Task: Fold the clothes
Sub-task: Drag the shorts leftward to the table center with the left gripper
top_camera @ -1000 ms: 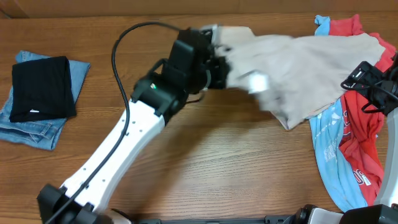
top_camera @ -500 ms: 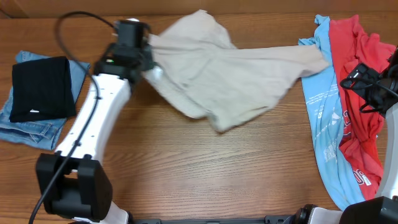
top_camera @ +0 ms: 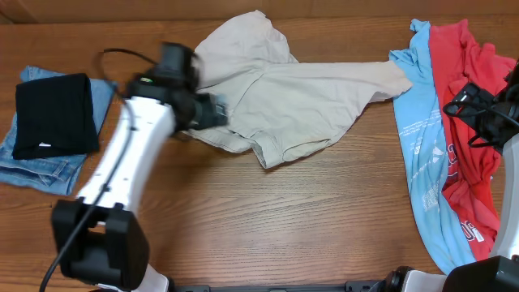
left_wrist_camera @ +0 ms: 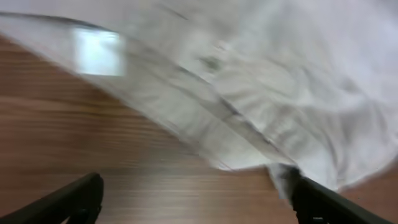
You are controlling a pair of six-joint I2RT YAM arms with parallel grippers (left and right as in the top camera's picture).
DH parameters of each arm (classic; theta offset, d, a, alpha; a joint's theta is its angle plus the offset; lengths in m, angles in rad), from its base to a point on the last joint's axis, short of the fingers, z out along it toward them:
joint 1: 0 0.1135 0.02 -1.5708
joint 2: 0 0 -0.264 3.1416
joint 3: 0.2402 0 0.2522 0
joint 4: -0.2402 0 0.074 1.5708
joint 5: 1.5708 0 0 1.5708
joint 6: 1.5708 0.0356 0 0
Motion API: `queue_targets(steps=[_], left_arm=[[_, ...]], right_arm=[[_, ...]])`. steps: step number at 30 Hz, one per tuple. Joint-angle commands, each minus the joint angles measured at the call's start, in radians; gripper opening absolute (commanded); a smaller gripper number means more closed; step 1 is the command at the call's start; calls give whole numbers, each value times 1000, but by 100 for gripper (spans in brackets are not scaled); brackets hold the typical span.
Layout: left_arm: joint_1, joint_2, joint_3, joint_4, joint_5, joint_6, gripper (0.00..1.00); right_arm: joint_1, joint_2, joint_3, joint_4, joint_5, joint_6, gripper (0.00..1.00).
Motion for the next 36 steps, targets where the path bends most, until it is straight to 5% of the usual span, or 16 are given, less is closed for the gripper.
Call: queue_targets(steps=[1,4,8,17,22,24,27,33,36], left_arm=[[-166,-8,-104,57,31,-15,89],[-259,-6,-180,118,48,-94,81],[-376,-1,-274,315,86,-188,86],[-428,109,-312,434,14,-295,80],[-402,137,-299,459,66,-287,63],[-397,127,-277,447,67,-239,33],[-389,95,-229,389,57,-154,4],[-274,-50,-46,14,-21,-24,4],[-97,-131,37,-243,-23,57,4]], right_arm=[[-2,-2,-1,3,-2,-2,100],[-2,-2,-1,3,-2,-2,100],[-2,-2,-1,5,-2,-2,100],[-2,-2,-1,3,-2,-2,100],[-2,-2,-1,3,-2,-2,100],[-2,-2,-1,3,-2,-2,100],[-2,-2,-1,3,-2,-2,100],[-2,-2,-1,3,-2,-5,100],[-2,3,-1,5,-2,-6,100]])
